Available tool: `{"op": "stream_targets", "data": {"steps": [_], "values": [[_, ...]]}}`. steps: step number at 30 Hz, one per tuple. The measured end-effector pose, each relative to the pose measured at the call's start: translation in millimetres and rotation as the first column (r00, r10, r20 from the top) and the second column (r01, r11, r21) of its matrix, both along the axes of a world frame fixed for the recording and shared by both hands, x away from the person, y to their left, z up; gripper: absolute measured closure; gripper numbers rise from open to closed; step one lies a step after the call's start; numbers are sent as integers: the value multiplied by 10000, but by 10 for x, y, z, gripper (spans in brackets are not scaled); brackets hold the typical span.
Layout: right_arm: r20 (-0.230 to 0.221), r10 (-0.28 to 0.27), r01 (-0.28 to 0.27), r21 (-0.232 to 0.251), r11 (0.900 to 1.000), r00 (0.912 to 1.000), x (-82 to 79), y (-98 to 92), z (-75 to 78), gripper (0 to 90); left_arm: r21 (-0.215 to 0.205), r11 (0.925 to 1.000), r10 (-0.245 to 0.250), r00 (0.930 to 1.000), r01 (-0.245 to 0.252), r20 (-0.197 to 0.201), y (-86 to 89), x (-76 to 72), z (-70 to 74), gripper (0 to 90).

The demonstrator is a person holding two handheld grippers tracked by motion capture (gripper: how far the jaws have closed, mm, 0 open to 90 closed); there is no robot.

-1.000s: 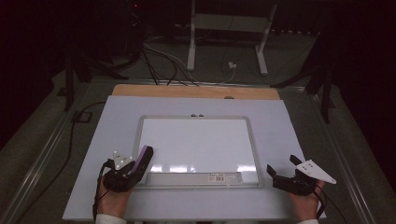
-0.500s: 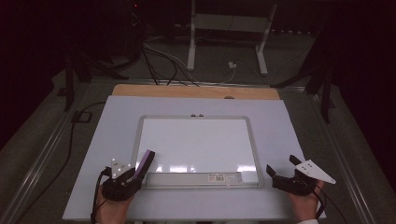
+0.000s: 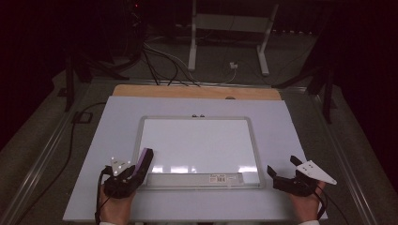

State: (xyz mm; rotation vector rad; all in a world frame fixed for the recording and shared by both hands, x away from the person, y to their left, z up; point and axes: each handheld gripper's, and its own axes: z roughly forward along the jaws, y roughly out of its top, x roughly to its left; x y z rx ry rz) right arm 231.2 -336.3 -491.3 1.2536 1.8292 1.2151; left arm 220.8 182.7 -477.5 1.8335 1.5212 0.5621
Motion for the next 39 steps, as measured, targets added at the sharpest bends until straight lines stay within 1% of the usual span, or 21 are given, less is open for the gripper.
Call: {"op": "stream_targets", "data": {"steps": [2,3,5,6,8,10,13,15,17,18,20,21,23,26,27,29,32,34,37,39], "values": [[4,4,-4,-1,10000,10000,3,-8,-3,13,-129,9999,-75,9999,76,82,8,9,-7,652],[-6,-7,7,10,10000,10000,3,-10,-4,13,-263,9995,-143,9997,148,176,17,16,-9,620],[-7,-8,8,7,10000,10000,4,-11,-5,13,-497,9985,-209,9992,226,336,33,42,-4,519],[-3,-2,2,1,10000,10000,5,-10,-5,13,-540,9981,-277,9985,302,470,41,54,6,491],[3,6,-6,-3,10000,10000,3,-8,-4,13,-549,9978,-337,9976,371,607,60,91,27,440],[2,-2,2,6,10000,10000,3,-10,-4,13,-714,9961,-452,9955,512,832,81,128,44,395],[15,-22,22,20,10000,10000,2,-17,-3,13,-640,9957,-586,9911,665,1193,105,168,81,318],[9,-31,31,32,10000,10000,1,-19,-2,13,-805,9931,-713,9837,855,1651,139,190,104,251],[16,-31,31,41,10000,10000,0,-20,0,13,-1059,9894,-780,9780,998,1934,199,219,132,192],[30,-30,30,40,10000,10000,-1,-20,1,13,-1111,9885,-775,9746,1026,2103,228,229,150,172],[61,-28,28,48,10000,10000,-2,-23,3,13,-1004,9886,-843,9657,1118,2457,278,243,196,159],[62,-30,30,55,10000,10000,-2,-24,3,13,-956,9882,-908,9606,1195,2628,300,250,221,137],[62,-30,29,57,10000,10000,-2,-24,2,13,-838,9875,-1038,9511,1334,2909,338,265,265,95],[99,2,-3,54,10000,10000,-7,-18,6,13,-635,9886,-1089,9387,1368,3271,393,285,298,57],[118,17,-18,45,10000,9999,-8,-17,7,13,-635,9888,-1068,9366,1354,3337,412,294,300,28],[131,34,-35,67,10000,9999,-10,-18,8,13,-487,9901,-1070,9329,1316,3440,449,309,298,22],[153,48,-49,83,10000,9999,-11,-23,10,13,-288,9920,-1048,9295,1228,3537,503,319,279,12],[181,59,-61,105,9999,9998,-14,-22,14,13,-248,9925,-1033,9291,1198,3552,546,323,258,7],[227,100,-102,124,9999,9997,-21,-16,22,13,-161,9939,-964,9320,1088,3494,612,323,221,7],[281,128,-132,131,9998,9995,-25,-12,27,13,-208,9948,-862,9334,996,3483,656,315,195,7]]}}
